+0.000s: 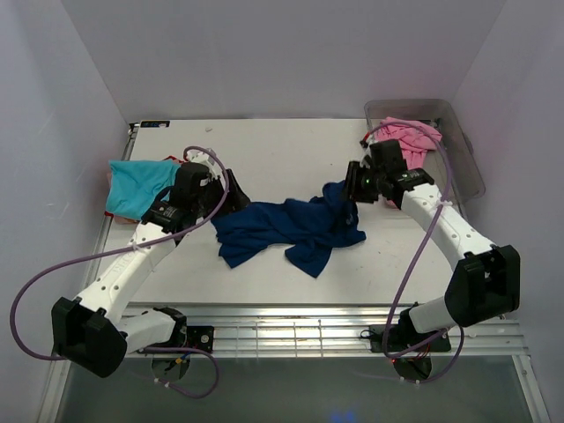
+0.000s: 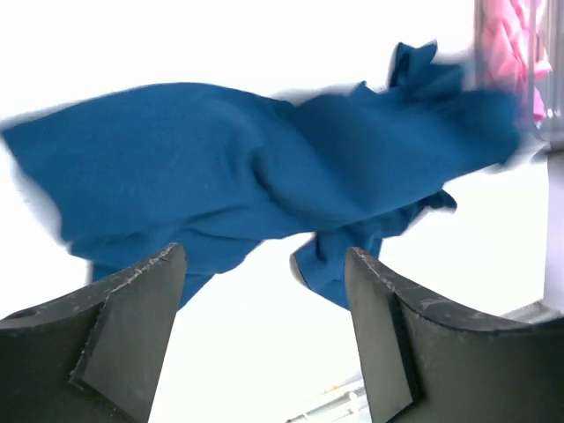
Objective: Fold and stack the t-shirts
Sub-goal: Move the tshirt to the center of the board
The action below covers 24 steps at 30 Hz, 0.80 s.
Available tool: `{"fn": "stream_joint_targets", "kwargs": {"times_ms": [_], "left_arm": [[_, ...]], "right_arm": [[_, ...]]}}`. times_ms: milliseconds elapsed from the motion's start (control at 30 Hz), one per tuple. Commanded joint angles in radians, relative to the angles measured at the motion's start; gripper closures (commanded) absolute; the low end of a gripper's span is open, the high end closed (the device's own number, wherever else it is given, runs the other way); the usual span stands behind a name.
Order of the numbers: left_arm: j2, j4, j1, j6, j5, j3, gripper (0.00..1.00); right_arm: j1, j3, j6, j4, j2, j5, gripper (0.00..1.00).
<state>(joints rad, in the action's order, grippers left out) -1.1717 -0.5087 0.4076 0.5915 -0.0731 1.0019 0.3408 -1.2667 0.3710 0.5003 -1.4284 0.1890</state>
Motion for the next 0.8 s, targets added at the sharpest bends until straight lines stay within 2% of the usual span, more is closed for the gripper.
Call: {"fn": "stream_joint_targets", "kwargs": {"times_ms": [0,33,133,333,467,600,767], "left_arm": [[0.044,0.015,-0.006,0.001,0.139,-0.045,0.19],[0.034,0.013,-0.007,-0.005,0.147,-0.052,0.2],[-0.049,0.01,-0.007,-0.015,0.185,-0.065,0.26],[-0.268,0.036,-0.007,-0.025,0.268,-0.028,0.31],[-0.339,0.088,-0.01,-0.032,0.419,-0.019,0.36],[-0.37,0.142,-0.048,-0.033,0.484,-0.011,0.31],[-0.426,0.21,-0.104,-0.054,0.48,0.012,0.26]], "right_arm": [[0.026,0.134,-0.023,0.009,0.104,-0.161,0.57],[0.029,0.148,-0.027,0.03,0.111,-0.184,0.5],[0.04,0.147,-0.044,0.056,0.117,-0.226,0.46],[0.049,0.107,-0.04,0.029,0.086,-0.16,0.46],[0.072,0.087,-0.029,0.015,0.08,-0.128,0.47],[0.083,0.098,-0.033,0.018,0.097,-0.12,0.47],[0.084,0.145,-0.038,0.02,0.111,-0.117,0.47]]}}
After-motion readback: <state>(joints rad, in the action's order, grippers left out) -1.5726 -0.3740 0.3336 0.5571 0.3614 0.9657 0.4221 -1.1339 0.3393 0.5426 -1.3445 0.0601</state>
